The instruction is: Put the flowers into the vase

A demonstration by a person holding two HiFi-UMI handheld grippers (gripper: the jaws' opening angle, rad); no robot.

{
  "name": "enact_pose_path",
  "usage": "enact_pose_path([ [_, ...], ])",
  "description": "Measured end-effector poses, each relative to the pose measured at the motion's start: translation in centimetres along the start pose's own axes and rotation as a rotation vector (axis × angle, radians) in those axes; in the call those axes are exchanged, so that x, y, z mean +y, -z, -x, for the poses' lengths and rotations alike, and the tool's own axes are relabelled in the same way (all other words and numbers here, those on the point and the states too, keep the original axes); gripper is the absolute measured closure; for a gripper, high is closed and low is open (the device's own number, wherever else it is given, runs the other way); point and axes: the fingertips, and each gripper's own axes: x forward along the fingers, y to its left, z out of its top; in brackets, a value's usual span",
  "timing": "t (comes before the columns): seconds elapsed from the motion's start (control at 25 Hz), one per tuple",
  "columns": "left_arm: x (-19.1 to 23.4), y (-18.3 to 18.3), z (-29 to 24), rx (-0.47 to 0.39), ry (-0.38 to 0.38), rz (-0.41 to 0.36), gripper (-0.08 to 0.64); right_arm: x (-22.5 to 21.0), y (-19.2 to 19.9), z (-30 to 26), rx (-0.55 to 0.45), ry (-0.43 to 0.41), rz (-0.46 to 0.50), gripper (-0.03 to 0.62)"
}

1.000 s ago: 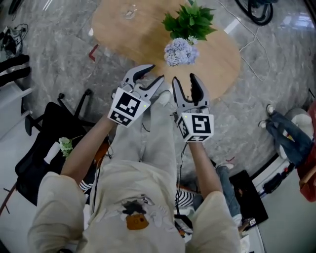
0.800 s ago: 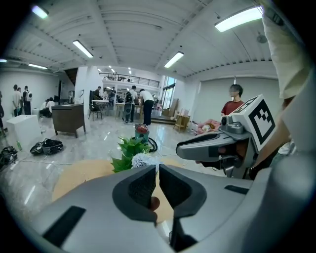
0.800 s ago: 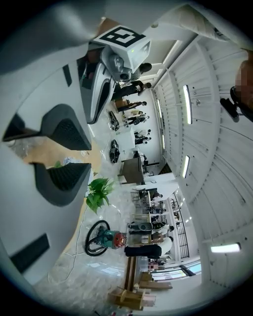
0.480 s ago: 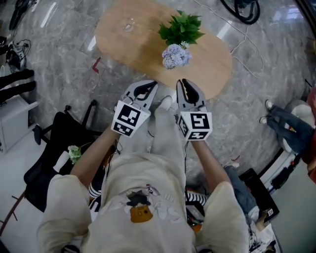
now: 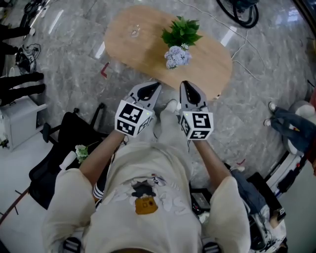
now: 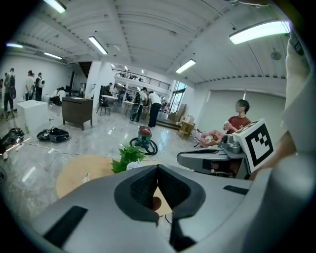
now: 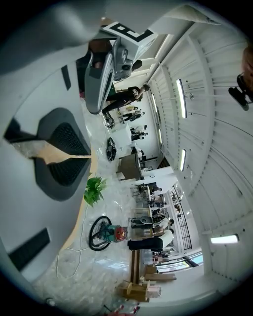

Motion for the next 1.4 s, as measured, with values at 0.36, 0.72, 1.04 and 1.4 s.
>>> enact_pose_path([
  [0.36,-3.6,-2.3,2.7,-0.013,-0.016,-0.017,0.551,0.4,-2.7,4.4,-0.041,0.004,-0.035,0.571],
  [0.72,-8.4,-5.9,5.5,-0.085,0.009,-0.060,0.551,3.5,-6.1,8.4,-0.082,-0.089,-0.103,0.571],
  [1.04,-10.2,-9.3,6.9,-0.188,-0.018,-0.036,0.551,3.8,-11.7,11.4,-0.204,-0.094,-0.087,0.572],
  [1.4,-10.4,-10.9,7.0,-0.204,-0.011,-0.056,0.551,2.6,-13.7,12.5,-0.289,-0.025,-0.015,0.586],
])
